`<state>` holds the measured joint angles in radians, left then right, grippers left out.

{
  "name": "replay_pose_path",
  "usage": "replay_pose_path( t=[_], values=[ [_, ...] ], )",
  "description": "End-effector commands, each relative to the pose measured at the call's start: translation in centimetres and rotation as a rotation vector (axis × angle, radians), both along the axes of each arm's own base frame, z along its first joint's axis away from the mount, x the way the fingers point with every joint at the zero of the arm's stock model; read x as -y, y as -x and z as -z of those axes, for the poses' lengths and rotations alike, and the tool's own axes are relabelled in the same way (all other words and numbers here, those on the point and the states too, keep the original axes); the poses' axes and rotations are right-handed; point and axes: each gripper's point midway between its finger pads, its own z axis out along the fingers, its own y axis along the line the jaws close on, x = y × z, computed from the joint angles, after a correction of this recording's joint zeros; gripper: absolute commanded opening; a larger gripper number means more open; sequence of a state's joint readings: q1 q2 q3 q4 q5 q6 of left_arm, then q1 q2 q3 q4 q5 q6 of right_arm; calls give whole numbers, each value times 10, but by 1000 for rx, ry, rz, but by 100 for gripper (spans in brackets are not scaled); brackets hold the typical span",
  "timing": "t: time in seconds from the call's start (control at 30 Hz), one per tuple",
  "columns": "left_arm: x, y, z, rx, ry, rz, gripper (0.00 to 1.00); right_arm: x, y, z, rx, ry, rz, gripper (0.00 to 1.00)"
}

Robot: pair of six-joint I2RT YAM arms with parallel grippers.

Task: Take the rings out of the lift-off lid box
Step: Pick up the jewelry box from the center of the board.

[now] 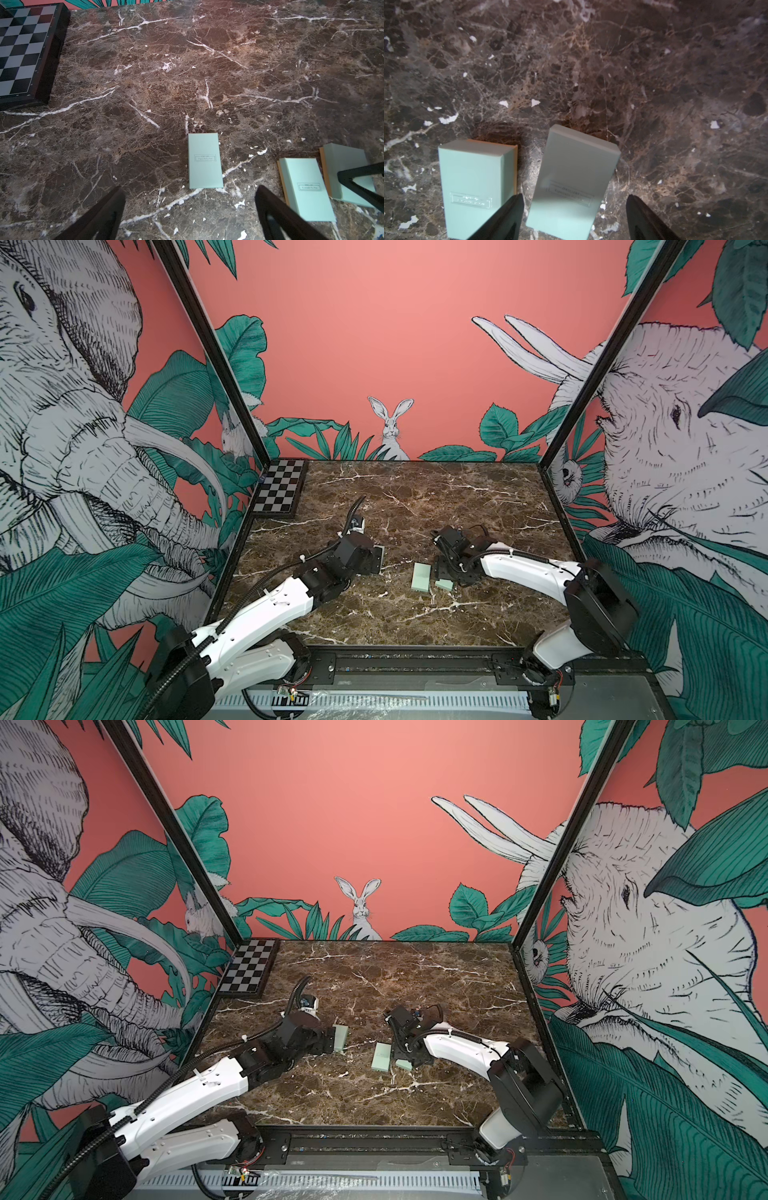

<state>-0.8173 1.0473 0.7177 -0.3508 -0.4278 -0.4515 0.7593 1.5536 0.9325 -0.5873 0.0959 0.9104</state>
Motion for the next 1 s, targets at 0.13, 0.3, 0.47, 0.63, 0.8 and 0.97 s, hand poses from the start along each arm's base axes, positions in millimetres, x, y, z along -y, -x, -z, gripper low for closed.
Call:
replay_pose_path(
  t=[0.13,0.3,0.47,0.63,0.8,0.97],
  values=[
    [0,-3,-3,13,-7,-11,100,5,0,5,-18,40,70,76],
    [0,-3,1,6,-15,-11,99,5,-1,14,-26,51,77,70],
    [0,-3,2,4,-17,-10,99,3,-2,18,-30,55,69,64],
    [1,-2,2,1,-3,-8,99,4,-2,20,-33,66,56,56],
    [6,0,6,-5,9,20,99,6,-5,11,0,78,27,51],
    [30,8,10,9,51,156,99,8,-9,-2,38,89,-21,45]
  ],
)
